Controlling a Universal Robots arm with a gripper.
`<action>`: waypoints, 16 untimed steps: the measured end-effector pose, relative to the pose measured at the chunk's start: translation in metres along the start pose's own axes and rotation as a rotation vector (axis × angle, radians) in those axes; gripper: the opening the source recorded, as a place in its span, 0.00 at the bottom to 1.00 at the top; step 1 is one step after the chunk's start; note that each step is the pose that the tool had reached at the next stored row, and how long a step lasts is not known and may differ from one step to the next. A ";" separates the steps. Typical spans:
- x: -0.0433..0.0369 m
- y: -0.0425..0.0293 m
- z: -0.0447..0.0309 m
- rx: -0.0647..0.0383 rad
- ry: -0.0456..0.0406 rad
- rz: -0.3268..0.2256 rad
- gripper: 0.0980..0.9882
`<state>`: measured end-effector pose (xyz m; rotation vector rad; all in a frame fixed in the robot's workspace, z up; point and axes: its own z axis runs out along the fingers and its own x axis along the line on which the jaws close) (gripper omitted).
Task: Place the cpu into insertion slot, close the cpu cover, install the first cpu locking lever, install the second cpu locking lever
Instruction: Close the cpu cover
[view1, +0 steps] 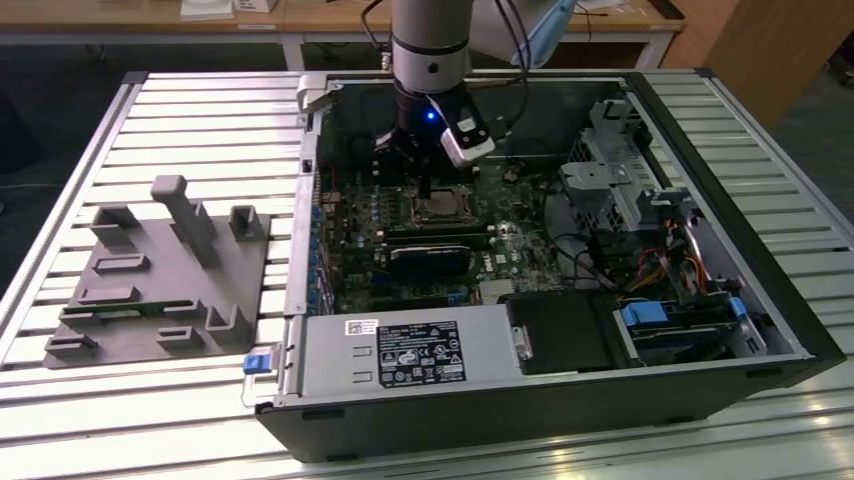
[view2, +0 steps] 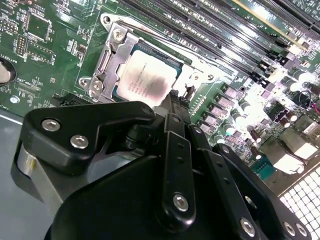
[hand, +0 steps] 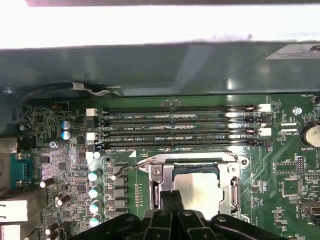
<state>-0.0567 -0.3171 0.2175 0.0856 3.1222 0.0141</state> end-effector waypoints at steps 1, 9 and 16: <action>-0.0006 0.0000 -0.0001 0.000 0.0002 0.000 0.01; -0.0228 0.0012 0.0003 0.000 0.0013 0.000 0.01; -0.0265 0.0015 -0.0036 0.000 0.0015 0.000 0.01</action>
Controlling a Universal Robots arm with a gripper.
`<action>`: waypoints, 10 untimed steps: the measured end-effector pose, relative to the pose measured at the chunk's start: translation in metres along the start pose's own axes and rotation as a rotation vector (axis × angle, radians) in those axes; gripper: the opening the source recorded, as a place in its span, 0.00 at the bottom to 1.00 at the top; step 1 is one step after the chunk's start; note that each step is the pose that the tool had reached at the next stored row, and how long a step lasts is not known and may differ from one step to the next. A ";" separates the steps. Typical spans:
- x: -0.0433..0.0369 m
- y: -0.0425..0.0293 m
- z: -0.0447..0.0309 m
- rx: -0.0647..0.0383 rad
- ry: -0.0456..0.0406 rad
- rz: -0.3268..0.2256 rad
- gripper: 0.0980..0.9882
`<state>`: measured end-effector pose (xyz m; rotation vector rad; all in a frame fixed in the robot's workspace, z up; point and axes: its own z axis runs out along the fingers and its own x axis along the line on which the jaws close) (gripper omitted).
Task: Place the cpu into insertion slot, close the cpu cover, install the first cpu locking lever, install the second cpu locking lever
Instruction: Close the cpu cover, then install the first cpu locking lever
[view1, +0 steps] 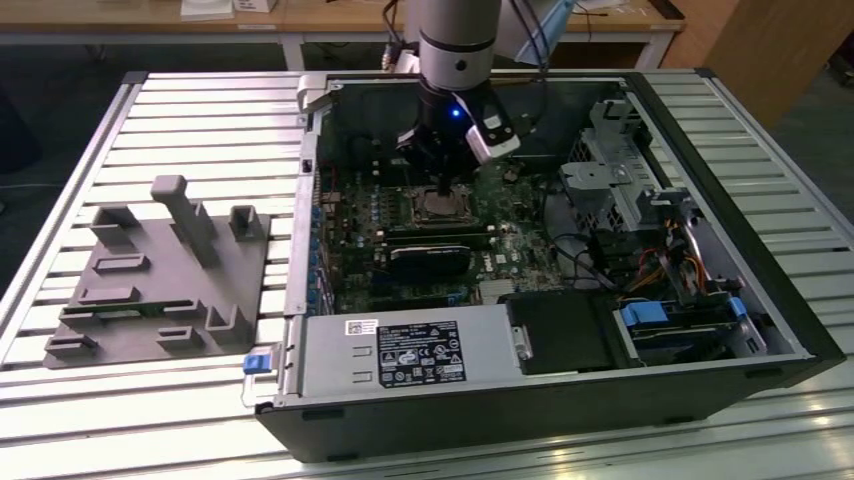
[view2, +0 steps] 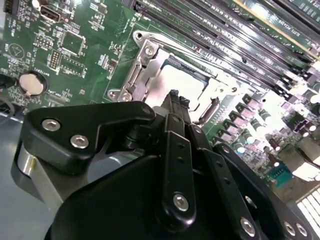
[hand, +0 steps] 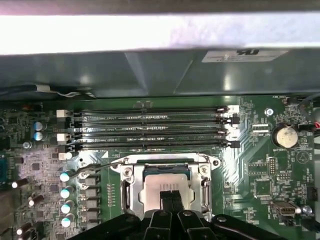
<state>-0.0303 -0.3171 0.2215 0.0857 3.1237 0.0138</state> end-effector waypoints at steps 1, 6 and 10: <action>0.0000 0.0000 -0.0021 0.000 -0.0001 0.000 0.01; -0.0002 0.0001 -0.0113 0.000 -0.0002 0.000 0.01; -0.0002 0.0001 -0.0115 0.000 -0.0005 0.000 0.01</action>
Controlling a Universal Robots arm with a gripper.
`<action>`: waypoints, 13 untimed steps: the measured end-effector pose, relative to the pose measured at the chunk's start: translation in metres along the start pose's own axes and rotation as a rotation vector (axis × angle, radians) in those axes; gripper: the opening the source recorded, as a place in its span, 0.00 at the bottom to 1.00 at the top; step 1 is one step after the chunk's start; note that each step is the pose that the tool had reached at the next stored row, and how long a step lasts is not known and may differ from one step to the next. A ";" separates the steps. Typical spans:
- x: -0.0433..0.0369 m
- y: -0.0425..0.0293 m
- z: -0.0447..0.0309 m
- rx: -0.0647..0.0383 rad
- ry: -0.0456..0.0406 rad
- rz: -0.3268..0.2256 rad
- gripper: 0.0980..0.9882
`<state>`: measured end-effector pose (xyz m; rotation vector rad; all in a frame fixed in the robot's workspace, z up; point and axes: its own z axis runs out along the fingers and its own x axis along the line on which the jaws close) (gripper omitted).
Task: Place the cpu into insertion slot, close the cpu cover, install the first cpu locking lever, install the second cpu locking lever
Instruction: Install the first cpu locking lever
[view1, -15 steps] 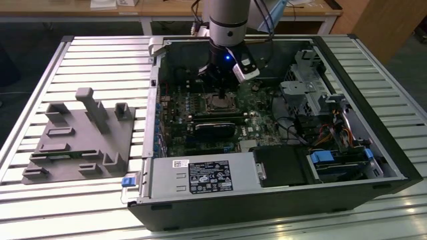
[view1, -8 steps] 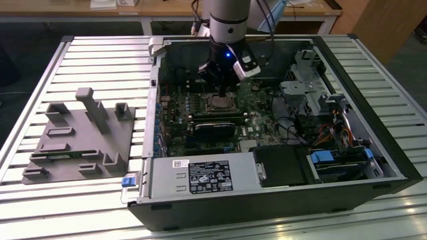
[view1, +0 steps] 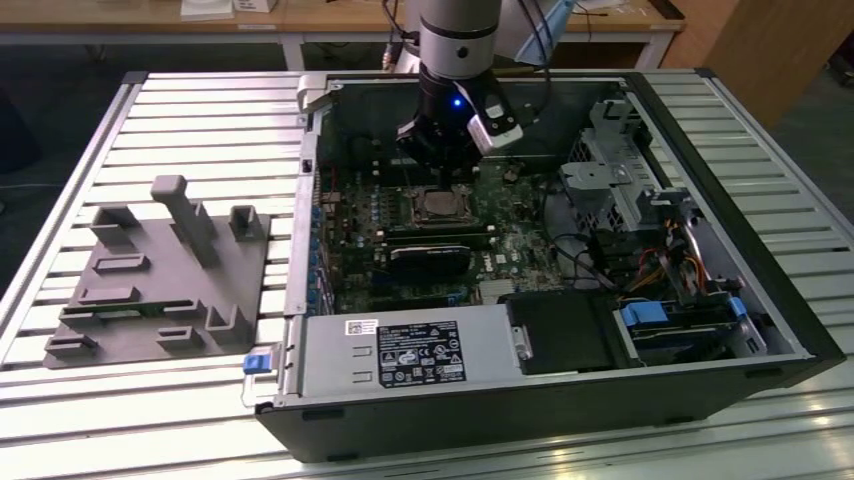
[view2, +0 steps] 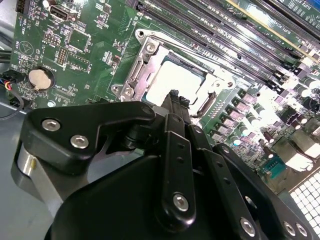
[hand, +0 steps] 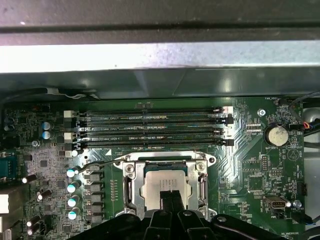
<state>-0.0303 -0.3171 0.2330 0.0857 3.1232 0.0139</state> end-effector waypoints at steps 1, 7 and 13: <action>0.0000 0.0000 0.0000 0.000 0.0000 0.000 0.01; 0.0000 0.0000 0.0000 0.000 0.0000 0.000 0.01; 0.0053 -0.0003 -0.0001 0.000 -0.0001 0.000 0.01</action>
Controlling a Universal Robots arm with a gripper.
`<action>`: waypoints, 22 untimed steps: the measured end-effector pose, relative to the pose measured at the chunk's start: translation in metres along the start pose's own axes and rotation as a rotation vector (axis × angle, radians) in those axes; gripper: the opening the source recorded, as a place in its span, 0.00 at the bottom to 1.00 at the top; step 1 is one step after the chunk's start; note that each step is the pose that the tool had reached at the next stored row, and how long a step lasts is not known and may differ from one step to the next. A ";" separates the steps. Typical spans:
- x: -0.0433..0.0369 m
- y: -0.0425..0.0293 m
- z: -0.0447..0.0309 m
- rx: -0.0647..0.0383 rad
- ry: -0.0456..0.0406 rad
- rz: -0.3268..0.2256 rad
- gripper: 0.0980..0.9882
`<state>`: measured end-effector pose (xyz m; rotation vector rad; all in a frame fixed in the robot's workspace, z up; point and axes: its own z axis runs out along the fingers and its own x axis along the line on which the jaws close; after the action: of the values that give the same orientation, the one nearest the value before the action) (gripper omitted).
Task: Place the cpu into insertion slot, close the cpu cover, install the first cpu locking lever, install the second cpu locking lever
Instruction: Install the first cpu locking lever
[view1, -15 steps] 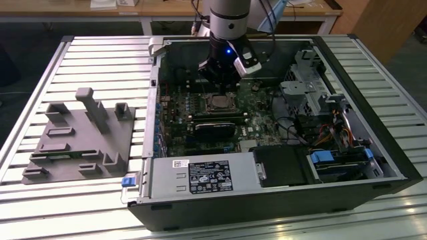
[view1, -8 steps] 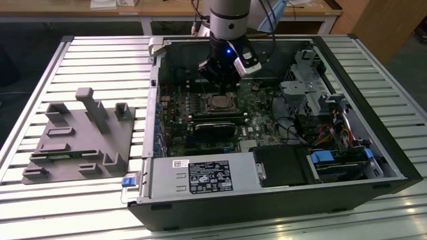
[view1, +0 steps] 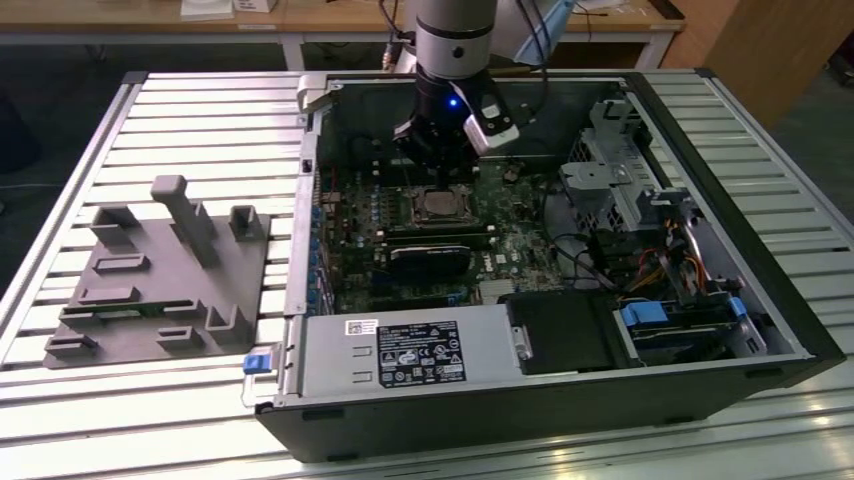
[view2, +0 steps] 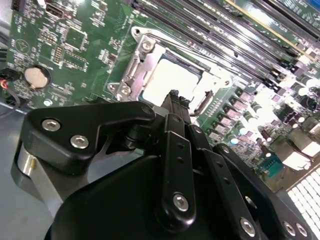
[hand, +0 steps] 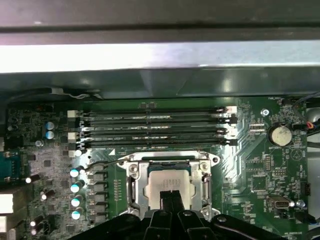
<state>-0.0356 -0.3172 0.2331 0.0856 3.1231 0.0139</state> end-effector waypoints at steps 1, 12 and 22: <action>0.0018 -0.0001 0.0000 0.000 0.0000 0.000 0.01; 0.0196 -0.0011 -0.0005 0.000 -0.0001 0.000 0.01; 0.0198 -0.0009 -0.0137 0.000 -0.0027 0.000 0.01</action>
<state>-0.0557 -0.3171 0.2464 0.0856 3.1204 0.0141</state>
